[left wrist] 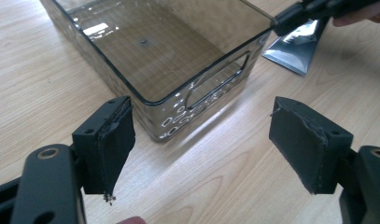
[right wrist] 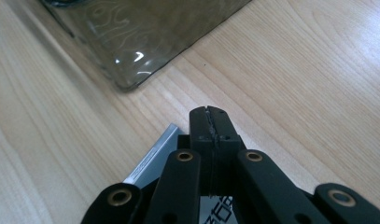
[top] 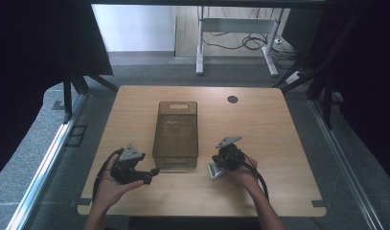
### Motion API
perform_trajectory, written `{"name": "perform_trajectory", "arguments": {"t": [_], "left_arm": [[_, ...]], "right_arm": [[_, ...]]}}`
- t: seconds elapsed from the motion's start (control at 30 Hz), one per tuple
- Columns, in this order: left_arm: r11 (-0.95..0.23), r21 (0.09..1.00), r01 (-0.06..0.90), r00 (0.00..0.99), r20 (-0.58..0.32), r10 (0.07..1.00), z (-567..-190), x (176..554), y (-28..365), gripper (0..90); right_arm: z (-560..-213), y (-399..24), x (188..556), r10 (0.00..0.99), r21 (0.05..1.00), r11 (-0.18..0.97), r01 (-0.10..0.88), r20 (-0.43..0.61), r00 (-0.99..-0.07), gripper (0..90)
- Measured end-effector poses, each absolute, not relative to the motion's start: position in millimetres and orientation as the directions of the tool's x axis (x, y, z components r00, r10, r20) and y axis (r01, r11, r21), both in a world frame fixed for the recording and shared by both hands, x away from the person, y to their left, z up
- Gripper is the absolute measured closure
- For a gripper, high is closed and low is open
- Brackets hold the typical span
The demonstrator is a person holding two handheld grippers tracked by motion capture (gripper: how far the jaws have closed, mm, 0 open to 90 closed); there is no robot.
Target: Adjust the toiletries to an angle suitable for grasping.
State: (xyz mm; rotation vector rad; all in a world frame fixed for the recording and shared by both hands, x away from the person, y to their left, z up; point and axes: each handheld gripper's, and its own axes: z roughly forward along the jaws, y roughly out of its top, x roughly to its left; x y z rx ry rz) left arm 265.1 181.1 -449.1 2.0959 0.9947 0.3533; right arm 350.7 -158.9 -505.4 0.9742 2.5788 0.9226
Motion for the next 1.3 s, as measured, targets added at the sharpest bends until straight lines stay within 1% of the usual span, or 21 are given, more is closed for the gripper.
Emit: {"name": "perform_trajectory", "arguments": {"t": [0.33, 0.4, 0.5, 0.67, 1.03, 1.3], "left_arm": [[-0.378, 0.765, 0.521, 0.652, -0.071, 0.755, -445.7, 263.4, 181.6, 22.9], [-0.381, 0.761, 0.526, 0.653, -0.074, 0.754, -446.5, 263.8, 181.5, 22.9], [-0.371, 0.765, 0.527, 0.670, -0.105, 0.735, -445.4, 262.8, 181.3, 22.8], [-0.368, 0.771, 0.519, 0.665, -0.094, 0.741, -443.5, 261.3, 181.4, 22.9], [-0.369, 0.766, 0.526, 0.657, -0.090, 0.749, -444.6, 262.0, 182.5, 23.0], [-0.366, 0.766, 0.529, 0.653, -0.092, 0.752, -444.1, 262.3, 185.7, 22.9]], "right_arm": [[-505.5, -146.4, 354.5, 0.650, 0.639, 0.591, 0.492, -0.016, -0.760, 89.9], [-508.8, -144.6, 355.7, 0.645, 0.627, 0.599, 0.498, -0.010, -0.764, 90.0], [-512.9, -144.1, 356.4, 0.647, 0.615, 0.604, 0.508, -0.005, -0.763, 90.0], [-516.3, -143.2, 355.8, 0.646, 0.602, 0.610, 0.515, -0.001, -0.764, 89.9], [-518.4, -147.2, 356.7, 0.654, 0.588, 0.615, 0.525, -0.009, -0.756, 89.9], [-519.1, -152.3, 351.5, 0.650, 0.588, 0.609, 0.532, 0.015, -0.760, 89.9]]}}
